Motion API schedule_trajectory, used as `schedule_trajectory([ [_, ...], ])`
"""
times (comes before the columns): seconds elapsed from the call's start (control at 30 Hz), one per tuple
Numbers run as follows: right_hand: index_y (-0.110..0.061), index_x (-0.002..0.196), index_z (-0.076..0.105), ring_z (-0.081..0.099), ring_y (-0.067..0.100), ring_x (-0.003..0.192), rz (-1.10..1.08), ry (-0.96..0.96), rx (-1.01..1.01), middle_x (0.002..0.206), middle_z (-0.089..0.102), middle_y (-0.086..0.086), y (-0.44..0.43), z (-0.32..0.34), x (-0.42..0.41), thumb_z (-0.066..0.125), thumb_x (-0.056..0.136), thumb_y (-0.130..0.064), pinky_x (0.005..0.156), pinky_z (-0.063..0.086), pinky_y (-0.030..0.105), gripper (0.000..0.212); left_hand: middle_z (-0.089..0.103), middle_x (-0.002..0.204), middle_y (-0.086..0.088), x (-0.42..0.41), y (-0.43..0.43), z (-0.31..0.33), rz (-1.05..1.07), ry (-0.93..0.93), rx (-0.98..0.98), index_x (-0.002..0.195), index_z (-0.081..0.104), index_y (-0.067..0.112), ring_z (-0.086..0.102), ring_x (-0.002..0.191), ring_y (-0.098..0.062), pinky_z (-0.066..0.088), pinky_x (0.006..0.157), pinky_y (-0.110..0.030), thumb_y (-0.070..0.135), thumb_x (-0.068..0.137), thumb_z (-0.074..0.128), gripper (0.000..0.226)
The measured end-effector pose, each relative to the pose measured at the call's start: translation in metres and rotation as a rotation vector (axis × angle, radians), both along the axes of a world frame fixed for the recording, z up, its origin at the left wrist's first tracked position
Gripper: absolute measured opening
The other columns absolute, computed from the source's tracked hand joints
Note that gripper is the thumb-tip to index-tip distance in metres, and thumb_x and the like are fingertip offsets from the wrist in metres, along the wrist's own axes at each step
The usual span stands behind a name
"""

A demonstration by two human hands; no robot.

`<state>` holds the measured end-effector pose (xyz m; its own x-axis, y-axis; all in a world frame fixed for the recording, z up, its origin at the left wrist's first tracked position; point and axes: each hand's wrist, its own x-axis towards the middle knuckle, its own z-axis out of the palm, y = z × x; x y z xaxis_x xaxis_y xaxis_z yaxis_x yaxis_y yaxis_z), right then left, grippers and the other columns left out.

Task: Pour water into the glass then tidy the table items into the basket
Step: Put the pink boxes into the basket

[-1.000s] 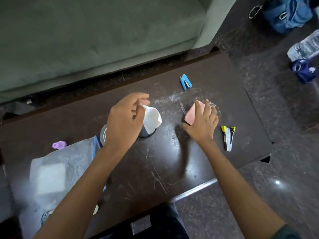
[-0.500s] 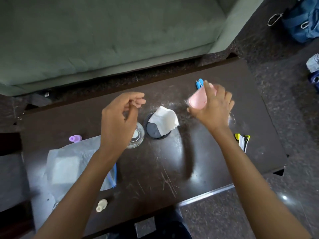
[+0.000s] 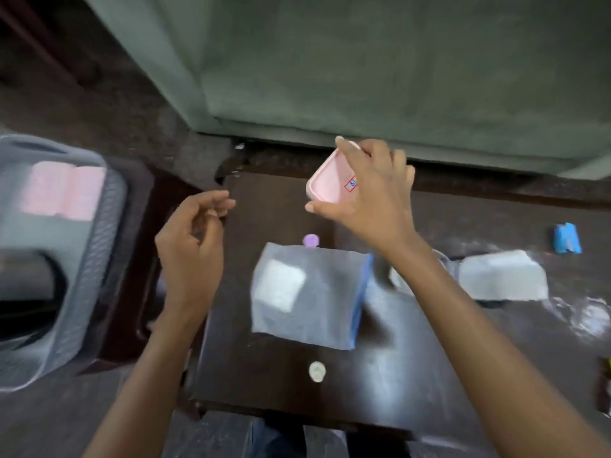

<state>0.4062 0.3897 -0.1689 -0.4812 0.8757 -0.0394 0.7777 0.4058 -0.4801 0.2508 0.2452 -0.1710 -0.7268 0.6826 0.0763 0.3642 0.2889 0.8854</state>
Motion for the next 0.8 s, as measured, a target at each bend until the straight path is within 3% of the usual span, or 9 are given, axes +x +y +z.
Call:
schedule_trajectory([
  [0.2, -0.03, 0.136, 0.043, 0.04, 0.028, 0.109, 0.233, 0.029, -0.014, 0.128, 0.046, 0.001, -0.052, -0.001, -0.141, 0.074, 0.054, -0.064, 0.086, 0.028, 0.037, 0.094, 0.067, 0.095, 0.0, -0.075, -0.049, -0.007, 0.354, -0.102, 0.095, 0.102, 0.062, 0.014, 0.064, 0.09, -0.002, 0.046, 0.086, -0.013, -0.005, 0.085, 0.042, 0.033],
  [0.4, -0.031, 0.135, 0.043, 0.041, 0.028, 0.11, 0.401, 0.046, 0.01, 0.127, 0.047, 0.001, -0.091, 0.008, -0.264, 0.073, 0.056, -0.061, 0.09, 0.03, 0.039, 0.09, 0.059, 0.124, 0.002, -0.14, -0.068, -0.016, 0.746, -0.208, 0.2, 0.12, 0.058, 0.015, 0.052, 0.119, -0.012, 0.041, 0.105, -0.041, 0.005, 0.079, 0.042, 0.046],
  [0.53, -0.031, 0.136, 0.039, 0.041, 0.027, 0.115, 0.492, 0.048, 0.016, 0.126, 0.048, 0.002, -0.109, 0.012, -0.338, 0.067, 0.058, -0.066, 0.095, 0.029, 0.04, 0.09, 0.049, 0.139, -0.002, -0.166, -0.061, -0.022, 0.949, -0.456, 0.33, 0.133, 0.047, 0.012, 0.043, 0.128, -0.009, 0.03, 0.113, -0.031, 0.004, 0.093, 0.04, 0.042],
  [0.67, -0.027, 0.13, 0.043, 0.044, 0.029, 0.115, 0.599, 0.014, 0.093, 0.124, 0.05, 0.006, -0.132, 0.002, -0.413, 0.064, 0.061, -0.067, 0.095, 0.032, 0.041, 0.083, 0.035, 0.15, -0.004, -0.185, -0.049, -0.031, 1.089, -0.716, 0.456, 0.142, 0.034, 0.007, 0.031, 0.138, -0.011, 0.021, 0.107, -0.013, 0.013, 0.1, 0.032, 0.042],
  [0.73, -0.025, 0.127, 0.045, 0.046, 0.029, 0.115, 0.659, -0.053, 0.156, 0.125, 0.051, 0.008, -0.143, -0.01, -0.44, 0.064, 0.062, -0.068, 0.095, 0.033, 0.041, 0.081, 0.03, 0.153, -0.007, -0.193, -0.045, -0.042, 1.119, -0.89, 0.524, 0.145, 0.031, 0.009, 0.03, 0.14, -0.016, 0.019, 0.117, -0.027, 0.024, 0.1, 0.033, 0.047],
  [0.8, -0.023, 0.125, 0.046, 0.047, 0.029, 0.116, 0.705, -0.113, 0.219, 0.127, 0.051, 0.009, -0.15, -0.025, -0.458, 0.063, 0.064, -0.068, 0.095, 0.034, 0.04, 0.078, 0.029, 0.151, -0.02, -0.197, -0.042, -0.046, 1.105, -1.015, 0.578, 0.144, 0.029, 0.004, 0.033, 0.138, -0.032, 0.025, 0.116, -0.048, 0.038, 0.095, 0.039, 0.061],
])
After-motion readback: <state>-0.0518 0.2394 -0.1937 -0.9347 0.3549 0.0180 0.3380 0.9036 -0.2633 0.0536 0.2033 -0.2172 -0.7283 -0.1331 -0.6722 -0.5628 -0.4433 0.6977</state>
